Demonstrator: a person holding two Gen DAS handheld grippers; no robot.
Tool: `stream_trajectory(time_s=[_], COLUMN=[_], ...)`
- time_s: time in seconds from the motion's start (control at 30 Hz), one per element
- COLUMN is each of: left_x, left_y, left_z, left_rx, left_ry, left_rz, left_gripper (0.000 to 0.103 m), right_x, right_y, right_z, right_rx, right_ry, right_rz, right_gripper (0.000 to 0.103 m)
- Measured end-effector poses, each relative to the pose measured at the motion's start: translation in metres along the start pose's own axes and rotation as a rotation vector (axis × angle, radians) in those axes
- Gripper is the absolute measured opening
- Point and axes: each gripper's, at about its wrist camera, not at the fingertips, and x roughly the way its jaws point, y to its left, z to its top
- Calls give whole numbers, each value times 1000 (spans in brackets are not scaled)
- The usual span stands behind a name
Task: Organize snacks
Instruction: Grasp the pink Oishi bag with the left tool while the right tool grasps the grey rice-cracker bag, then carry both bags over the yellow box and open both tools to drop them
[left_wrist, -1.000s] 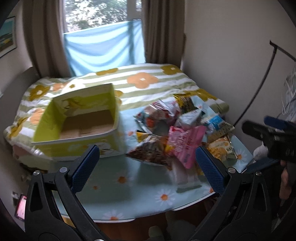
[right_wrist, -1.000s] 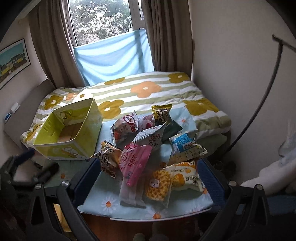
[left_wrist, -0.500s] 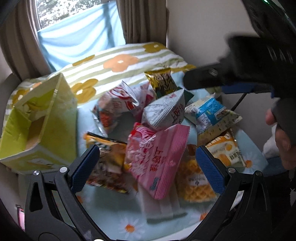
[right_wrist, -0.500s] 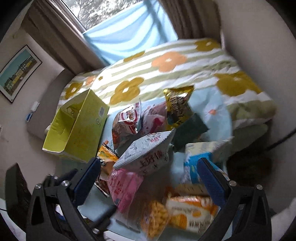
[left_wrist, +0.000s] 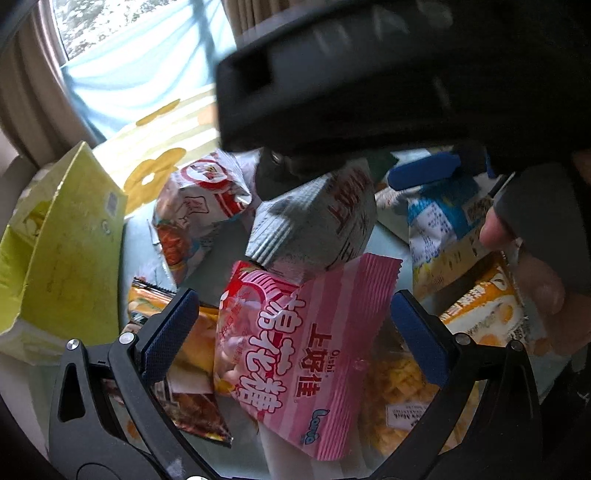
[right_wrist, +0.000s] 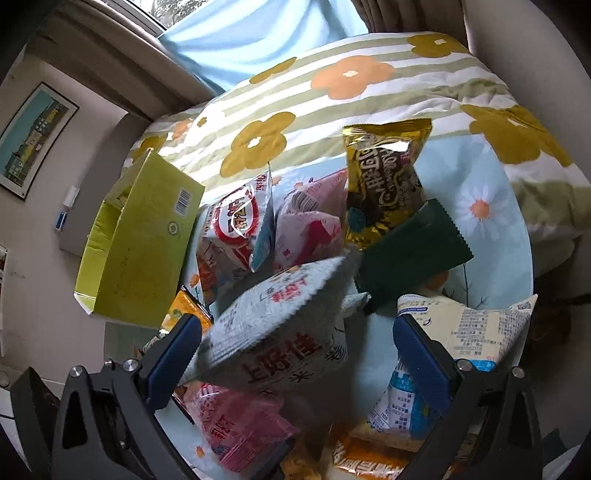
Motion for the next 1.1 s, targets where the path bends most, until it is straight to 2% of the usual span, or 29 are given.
stream_trajectory(time_s=[0.17,0.23,0.3,0.4,0.57,0.77,0.83,0.87,1.1], left_x=[13,23,32,36,39,19,14,13,4], left_y=[3,8,10,14,20,5,-2,-2,-8], left_z=[-1,-3,-8,-10,-11,-19,-19,-20,-18], left_rx=[-1,8,32,57,73,82,84,89,106], left_ry=[36,64,92,83,76,52,51,51,29], left_rz=[-40,-43,-24,-11,-18,-7,-8,-7,-5], left_gripper=[102,93,80,72,69,68,68,68,67], right_x=[3,7,12,17,16,30,35,37,30], right_y=[3,3,5,7,12,14,13,13,11], right_z=[8,10,10,9,10,6,4,3,2], right_rx=[-34,-41,-62,-94,-144,-153,-150,-161,-164], right_ry=[16,33,46,56,73,102,110,113,77], right_rz=[11,12,-15,-55,-35,-25,-26,-30,-34], right_gripper=[103,103,103,103,103,102,89,88,60])
